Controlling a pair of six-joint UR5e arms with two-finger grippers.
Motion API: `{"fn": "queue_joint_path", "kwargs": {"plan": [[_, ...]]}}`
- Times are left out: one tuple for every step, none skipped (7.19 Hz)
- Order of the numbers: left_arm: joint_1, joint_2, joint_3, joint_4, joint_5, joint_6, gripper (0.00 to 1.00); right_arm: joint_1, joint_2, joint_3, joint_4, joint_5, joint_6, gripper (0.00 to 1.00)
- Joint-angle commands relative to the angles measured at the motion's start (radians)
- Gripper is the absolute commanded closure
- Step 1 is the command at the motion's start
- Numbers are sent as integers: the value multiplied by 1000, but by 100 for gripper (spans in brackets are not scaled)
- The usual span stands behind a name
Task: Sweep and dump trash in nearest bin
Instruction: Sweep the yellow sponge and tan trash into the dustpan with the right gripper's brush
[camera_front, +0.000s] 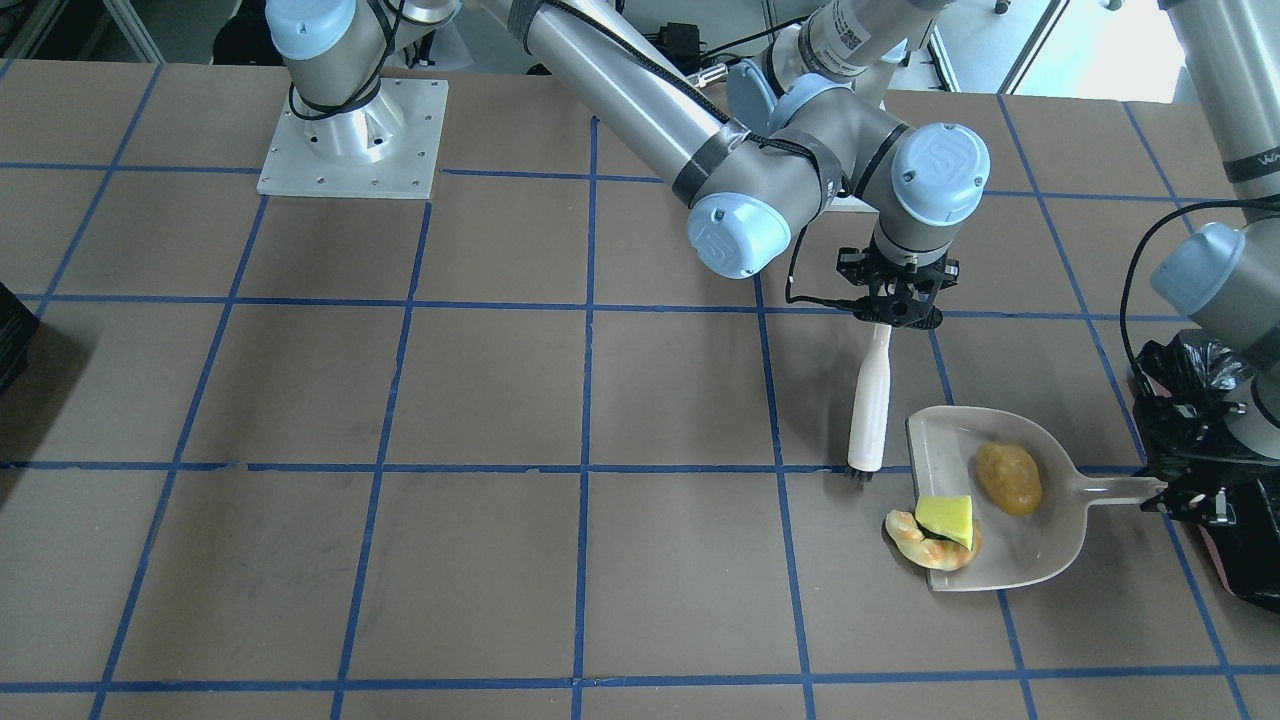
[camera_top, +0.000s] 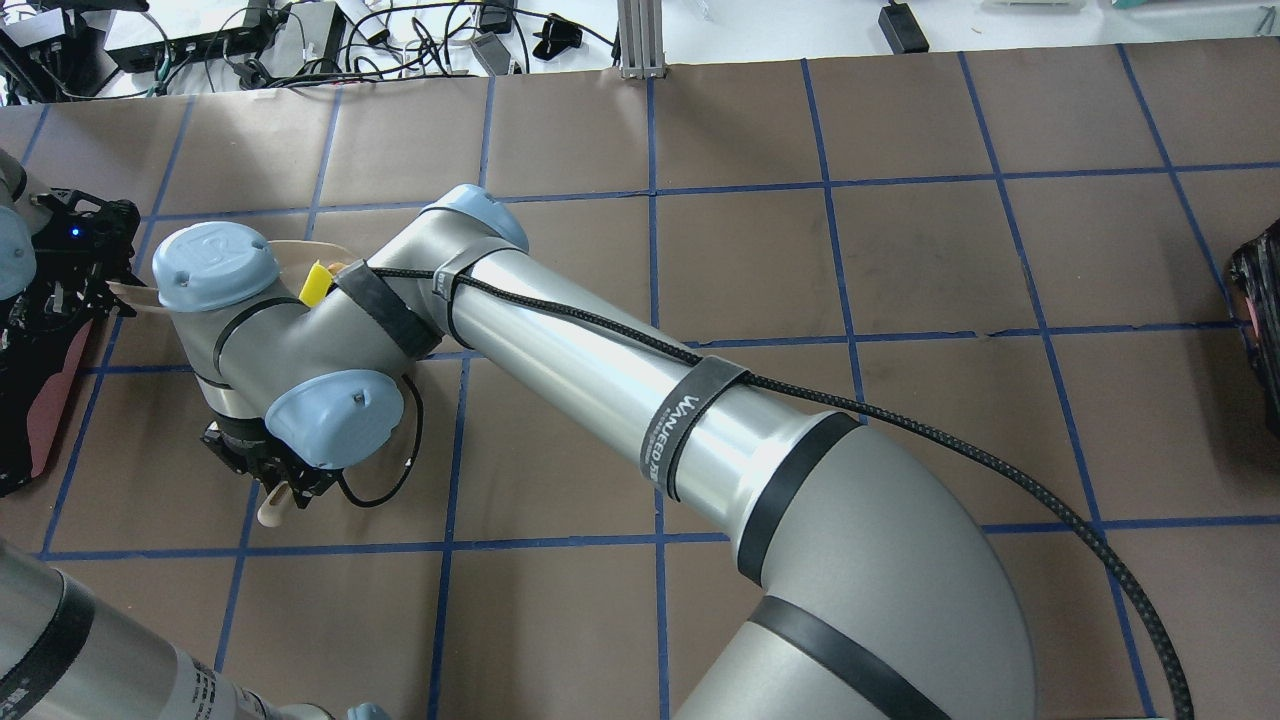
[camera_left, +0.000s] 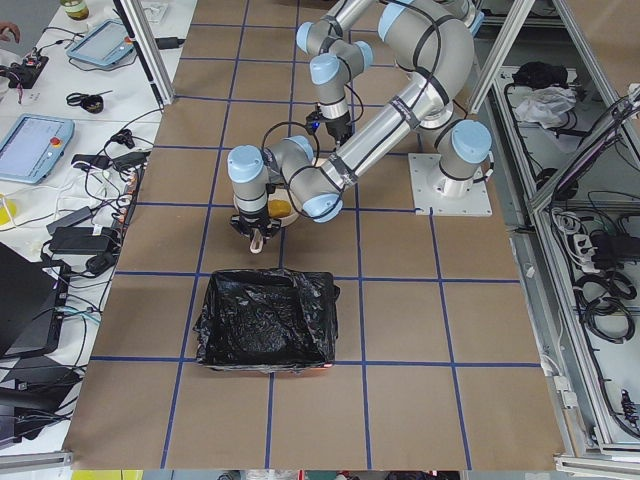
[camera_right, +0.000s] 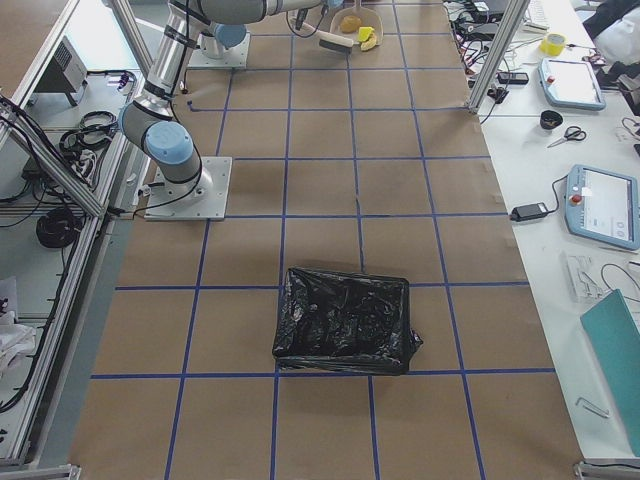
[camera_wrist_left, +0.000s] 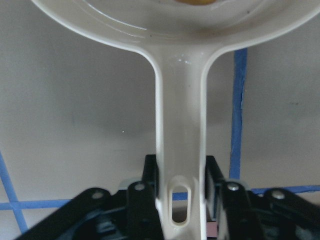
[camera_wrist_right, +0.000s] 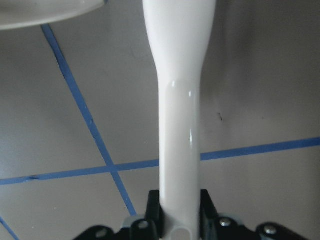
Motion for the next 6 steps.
{"fn": "queue_joint_path", "kwargs": {"plan": [[0, 0, 0, 2, 0, 1, 100, -43, 10, -23, 2, 10, -12, 100], [0, 0, 0, 0, 0, 1, 100, -44, 63, -75, -1, 14, 2, 100], [0, -1, 0, 0, 0, 1, 100, -46, 127, -190, 1, 11, 11, 100], [0, -2, 0, 0, 1, -1, 100, -46, 192, -270, 4, 5, -16, 100], [0, -2, -1, 0, 1, -2, 100, -46, 197, -281, 5, -16, -219, 100], [0, -2, -2, -1, 1, -4, 100, -46, 198, -280, 39, -107, -450, 100]]}}
